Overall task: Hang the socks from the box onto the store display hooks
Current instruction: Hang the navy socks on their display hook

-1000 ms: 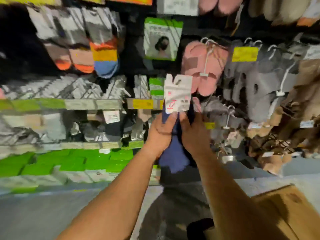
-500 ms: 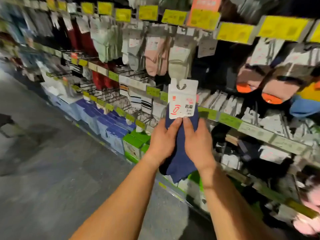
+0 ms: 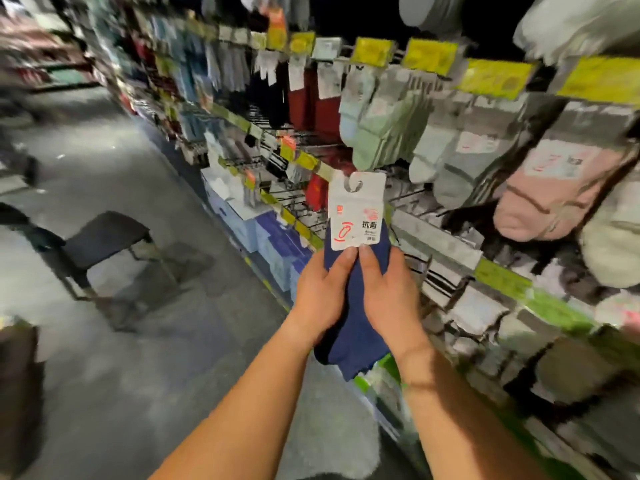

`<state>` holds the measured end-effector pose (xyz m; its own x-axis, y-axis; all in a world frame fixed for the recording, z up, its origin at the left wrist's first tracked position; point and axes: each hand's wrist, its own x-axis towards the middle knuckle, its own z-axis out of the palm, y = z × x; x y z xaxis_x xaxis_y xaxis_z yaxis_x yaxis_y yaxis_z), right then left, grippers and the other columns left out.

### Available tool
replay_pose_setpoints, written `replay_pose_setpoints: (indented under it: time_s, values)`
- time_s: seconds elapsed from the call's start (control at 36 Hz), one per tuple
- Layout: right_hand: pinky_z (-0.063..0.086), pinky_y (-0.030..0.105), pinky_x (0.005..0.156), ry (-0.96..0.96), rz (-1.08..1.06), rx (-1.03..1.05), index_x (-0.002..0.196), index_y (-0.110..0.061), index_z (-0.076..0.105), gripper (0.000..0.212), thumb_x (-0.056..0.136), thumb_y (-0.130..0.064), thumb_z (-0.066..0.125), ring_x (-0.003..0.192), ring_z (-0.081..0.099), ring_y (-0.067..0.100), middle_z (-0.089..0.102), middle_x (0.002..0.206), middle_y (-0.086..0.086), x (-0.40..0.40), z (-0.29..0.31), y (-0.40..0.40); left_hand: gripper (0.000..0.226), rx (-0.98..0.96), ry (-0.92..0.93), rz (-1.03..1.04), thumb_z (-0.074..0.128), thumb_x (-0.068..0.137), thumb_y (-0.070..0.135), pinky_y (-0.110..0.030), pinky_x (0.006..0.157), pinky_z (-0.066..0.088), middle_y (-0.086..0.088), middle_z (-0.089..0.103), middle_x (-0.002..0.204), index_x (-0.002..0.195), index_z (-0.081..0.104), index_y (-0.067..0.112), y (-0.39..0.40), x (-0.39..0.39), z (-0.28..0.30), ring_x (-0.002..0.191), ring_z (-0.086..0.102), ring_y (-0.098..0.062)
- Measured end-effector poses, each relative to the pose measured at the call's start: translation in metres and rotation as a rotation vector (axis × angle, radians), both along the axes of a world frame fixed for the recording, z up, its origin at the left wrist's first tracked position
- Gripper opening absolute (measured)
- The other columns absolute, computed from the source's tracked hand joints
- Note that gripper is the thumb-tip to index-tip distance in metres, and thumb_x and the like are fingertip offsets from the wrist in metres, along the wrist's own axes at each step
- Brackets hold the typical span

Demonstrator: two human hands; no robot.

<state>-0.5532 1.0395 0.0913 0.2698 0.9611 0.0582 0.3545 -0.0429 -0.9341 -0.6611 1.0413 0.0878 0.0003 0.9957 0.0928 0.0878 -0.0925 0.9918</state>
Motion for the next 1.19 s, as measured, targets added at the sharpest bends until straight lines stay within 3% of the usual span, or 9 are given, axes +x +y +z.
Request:
replay_pose_setpoints:
  time_s: [0.08, 0.17, 0.31, 0.53, 0.69, 0.78, 0.89, 1.08, 1.19]
  values:
    - [0.035, 0.011, 0.050, -0.032, -0.006, 0.023, 0.102, -0.020, 0.048, 0.026, 0.099, -0.045, 0.050, 0.066, 0.048, 0.001, 0.052, 0.082, -0.009, -0.035, 0.003, 0.041, 0.016, 0.007, -0.023, -0.015, 0.054, 0.104, 0.031, -0.003, 0.067, 0.045, 0.023, 0.070, 0.101, 0.115, 0.065, 0.034, 0.042, -0.037, 0.001, 0.085, 0.065, 0.015]
    - [0.035, 0.029, 0.055, -0.052, -0.049, 0.034, 0.105, -0.020, 0.048, 0.029, 0.099, -0.048, 0.048, 0.075, 0.052, 0.018, 0.056, 0.091, -0.003, -0.070, -0.001, 0.082, 0.015, 0.030, -0.007, -0.046, 0.054, 0.103, 0.035, -0.018, 0.084, 0.054, 0.019, 0.074, 0.107, 0.108, 0.067, 0.042, 0.089, -0.072, -0.004, 0.099, 0.068, 0.003]
    - [0.047, 0.035, 0.078, -0.030, -0.175, 0.052, 0.114, -0.018, 0.053, 0.036, 0.098, -0.049, 0.050, 0.096, 0.062, 0.028, 0.066, 0.107, 0.006, -0.132, -0.004, 0.141, 0.024, 0.032, -0.005, -0.112, 0.059, 0.095, 0.051, -0.039, 0.096, 0.054, 0.011, 0.074, 0.113, 0.113, 0.067, 0.037, 0.157, -0.129, -0.007, 0.108, 0.069, -0.012]
    - [0.036, 0.030, 0.067, -0.083, -0.289, 0.107, 0.119, -0.017, 0.053, 0.040, 0.099, -0.050, 0.047, 0.084, 0.053, 0.019, 0.056, 0.098, -0.004, -0.196, 0.009, 0.226, 0.016, 0.049, -0.067, -0.225, 0.063, 0.097, 0.040, -0.011, 0.085, 0.045, 0.026, 0.070, 0.104, 0.113, 0.066, 0.038, 0.260, -0.191, 0.007, 0.104, 0.065, 0.006]
    - [0.042, 0.022, 0.057, -0.078, -0.351, 0.223, 0.111, -0.022, 0.051, 0.029, 0.098, -0.047, 0.051, 0.072, 0.058, 0.007, 0.059, 0.081, -0.013, -0.208, 0.037, 0.305, 0.016, 0.125, -0.150, -0.321, 0.064, 0.097, 0.037, -0.035, 0.100, 0.053, 0.009, 0.074, 0.116, 0.112, 0.067, 0.034, 0.346, -0.200, 0.037, 0.111, 0.069, -0.010]
    - [0.040, 0.010, 0.056, -0.031, -0.380, 0.263, 0.111, -0.023, 0.053, 0.022, 0.098, -0.041, 0.054, 0.072, 0.055, -0.002, 0.060, 0.085, -0.014, -0.211, 0.052, 0.339, 0.016, 0.181, -0.149, -0.376, 0.059, 0.102, 0.024, -0.019, 0.088, 0.054, 0.017, 0.076, 0.104, 0.113, 0.069, 0.030, 0.380, -0.204, 0.057, 0.100, 0.070, 0.001]
    - [0.036, 0.012, 0.061, -0.120, -0.474, 0.319, 0.115, -0.019, 0.054, 0.035, 0.097, -0.049, 0.049, 0.077, 0.053, 0.010, 0.057, 0.091, -0.005, -0.221, 0.073, 0.372, 0.016, 0.239, -0.149, -0.448, 0.056, 0.103, 0.016, -0.004, 0.073, 0.046, 0.021, 0.072, 0.095, 0.112, 0.067, 0.022, 0.425, -0.205, 0.079, 0.087, 0.065, 0.014]
    - [0.042, 0.009, 0.058, -0.154, -0.567, 0.382, 0.116, -0.023, 0.051, 0.034, 0.098, -0.051, 0.049, 0.073, 0.056, -0.002, 0.061, 0.090, -0.015, -0.226, 0.113, 0.420, 0.011, 0.283, -0.223, -0.572, 0.062, 0.098, 0.034, -0.030, 0.095, 0.053, 0.016, 0.075, 0.108, 0.106, 0.069, 0.039, 0.492, -0.202, 0.109, 0.108, 0.069, -0.004]
    - [0.042, 0.007, 0.055, -0.131, -0.660, 0.436, 0.115, -0.023, 0.049, 0.033, 0.096, -0.050, 0.052, 0.074, 0.056, -0.007, 0.059, 0.086, -0.017, -0.240, 0.128, 0.441, 0.038, 0.258, -0.219, -0.716, 0.061, 0.089, 0.053, -0.043, 0.103, 0.052, 0.011, 0.073, 0.119, 0.121, 0.065, 0.034, 0.523, -0.210, 0.129, 0.111, 0.069, -0.009]
